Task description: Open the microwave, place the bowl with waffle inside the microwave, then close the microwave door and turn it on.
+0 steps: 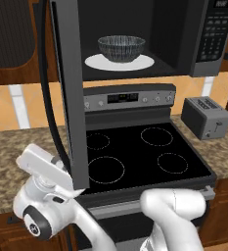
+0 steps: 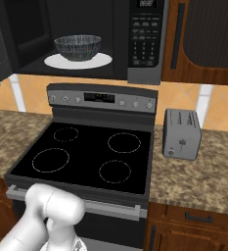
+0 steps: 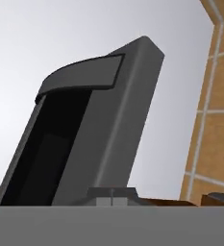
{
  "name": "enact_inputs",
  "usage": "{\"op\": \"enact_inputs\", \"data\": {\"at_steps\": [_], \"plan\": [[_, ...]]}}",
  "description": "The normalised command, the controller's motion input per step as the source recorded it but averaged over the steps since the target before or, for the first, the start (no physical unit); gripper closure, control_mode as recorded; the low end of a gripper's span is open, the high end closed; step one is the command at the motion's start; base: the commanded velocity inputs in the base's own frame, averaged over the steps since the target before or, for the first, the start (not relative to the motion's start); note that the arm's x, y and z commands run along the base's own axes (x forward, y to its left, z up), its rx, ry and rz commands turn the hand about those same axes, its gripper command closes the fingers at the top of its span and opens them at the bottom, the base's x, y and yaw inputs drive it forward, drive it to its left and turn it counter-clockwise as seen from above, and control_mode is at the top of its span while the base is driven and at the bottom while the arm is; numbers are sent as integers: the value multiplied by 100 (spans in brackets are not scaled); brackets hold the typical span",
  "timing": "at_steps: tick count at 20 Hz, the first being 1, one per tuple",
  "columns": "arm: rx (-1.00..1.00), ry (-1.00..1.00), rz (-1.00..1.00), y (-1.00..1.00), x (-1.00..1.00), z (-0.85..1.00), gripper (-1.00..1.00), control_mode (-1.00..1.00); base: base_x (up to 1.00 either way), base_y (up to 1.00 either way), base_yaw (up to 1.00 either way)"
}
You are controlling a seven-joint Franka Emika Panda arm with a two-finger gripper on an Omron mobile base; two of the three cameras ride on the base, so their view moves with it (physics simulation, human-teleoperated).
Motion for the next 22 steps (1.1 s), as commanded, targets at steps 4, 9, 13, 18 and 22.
{"op": "enact_inputs", "data": {"at_steps": [4,9,13,18,22], "plan": [[16,-28,0,0,0,38,100,-100,0,0,0],[22,-8,1,-12,4,57,100,-100,0,0,0],[24,0,7,-31,2,67,100,-100,0,0,0],[28,2,11,-65,0,81,100,-100,0,0,0],[34,13,17,-98,0,79,100,-100,0,0,0]]}}
